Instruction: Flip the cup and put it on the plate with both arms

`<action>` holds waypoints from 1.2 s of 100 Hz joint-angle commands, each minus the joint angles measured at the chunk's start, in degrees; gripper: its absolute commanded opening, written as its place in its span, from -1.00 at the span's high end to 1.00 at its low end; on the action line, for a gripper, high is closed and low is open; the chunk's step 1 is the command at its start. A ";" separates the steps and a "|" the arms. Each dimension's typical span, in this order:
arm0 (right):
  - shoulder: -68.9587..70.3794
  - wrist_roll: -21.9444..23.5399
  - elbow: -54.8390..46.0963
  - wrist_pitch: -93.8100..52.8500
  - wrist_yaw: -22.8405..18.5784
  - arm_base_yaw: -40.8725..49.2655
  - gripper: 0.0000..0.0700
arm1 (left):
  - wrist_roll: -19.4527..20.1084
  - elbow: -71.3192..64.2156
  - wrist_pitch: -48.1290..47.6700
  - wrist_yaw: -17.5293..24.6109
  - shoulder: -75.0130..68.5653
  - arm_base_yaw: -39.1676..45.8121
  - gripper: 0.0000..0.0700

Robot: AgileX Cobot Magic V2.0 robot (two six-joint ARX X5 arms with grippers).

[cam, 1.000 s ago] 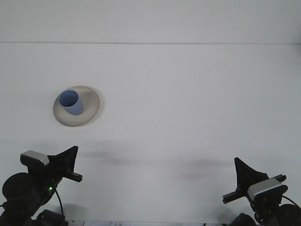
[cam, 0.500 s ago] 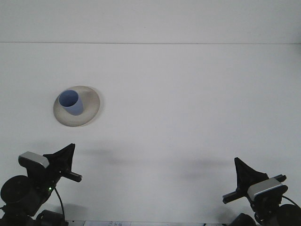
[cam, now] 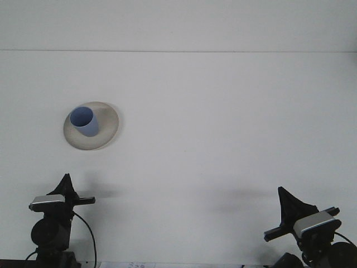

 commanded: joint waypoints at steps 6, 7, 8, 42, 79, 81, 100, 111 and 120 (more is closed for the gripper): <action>0.00 -0.26 0.17 0.59 -0.02 0.46 0.98 | 1.07 -1.22 1.66 -1.09 -0.17 0.50 0.96; 0.02 -0.26 0.17 0.61 -0.02 0.46 0.98 | 1.09 -1.22 1.66 -1.09 -0.17 0.52 0.96; 0.00 -0.26 0.17 0.61 -0.02 0.46 0.98 | 1.09 -1.22 1.62 -1.09 -0.17 0.55 0.96; 0.02 -0.26 0.17 0.59 -0.02 0.46 0.98 | 0.98 -1.20 1.99 -0.96 -0.17 0.59 0.96; 0.00 -0.26 0.17 0.59 -0.02 0.46 0.98 | 0.98 -1.20 2.14 -0.94 -0.15 0.59 0.96; 0.00 -0.24 0.17 0.59 -0.02 0.46 0.98 | 0.98 -1.20 2.14 -0.94 -0.15 0.59 0.96; 0.02 -0.26 0.17 0.61 -0.02 0.46 0.98 | 0.98 -1.20 2.14 -0.94 -0.15 0.59 0.96; 0.00 -0.31 0.17 0.61 0.02 0.02 0.98 | 0.98 -1.20 2.14 -0.94 -0.15 0.59 0.96; 0.00 -2.47 -0.02 0.81 -0.46 -4.07 0.98 | 0.98 -1.20 2.14 -0.94 -0.15 0.59 0.96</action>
